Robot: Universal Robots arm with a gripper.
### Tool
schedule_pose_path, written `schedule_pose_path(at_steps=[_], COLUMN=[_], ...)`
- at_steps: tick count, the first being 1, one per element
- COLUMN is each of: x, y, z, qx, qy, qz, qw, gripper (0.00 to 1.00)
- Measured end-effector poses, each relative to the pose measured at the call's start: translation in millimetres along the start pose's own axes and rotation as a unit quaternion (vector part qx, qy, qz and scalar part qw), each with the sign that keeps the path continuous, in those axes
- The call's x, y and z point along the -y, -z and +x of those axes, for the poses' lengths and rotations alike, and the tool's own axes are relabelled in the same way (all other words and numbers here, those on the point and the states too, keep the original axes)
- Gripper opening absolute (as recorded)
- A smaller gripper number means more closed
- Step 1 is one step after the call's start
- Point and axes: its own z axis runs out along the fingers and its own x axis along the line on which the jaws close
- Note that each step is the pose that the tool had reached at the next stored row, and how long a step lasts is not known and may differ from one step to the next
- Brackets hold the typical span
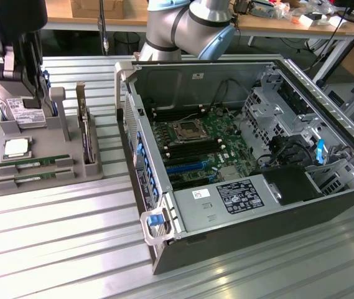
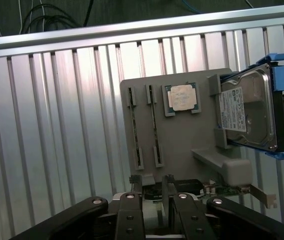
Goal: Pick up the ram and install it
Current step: 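Pick up the ram and move it above insertion slot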
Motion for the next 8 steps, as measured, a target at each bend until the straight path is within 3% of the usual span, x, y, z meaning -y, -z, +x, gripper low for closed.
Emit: schedule_pose_path(at_steps=[8], x=[0.1], y=[-2.3], z=[0.1], qx=[0.0], qy=[0.0], qz=[0.0], qw=[1.0], gripper=[0.3])
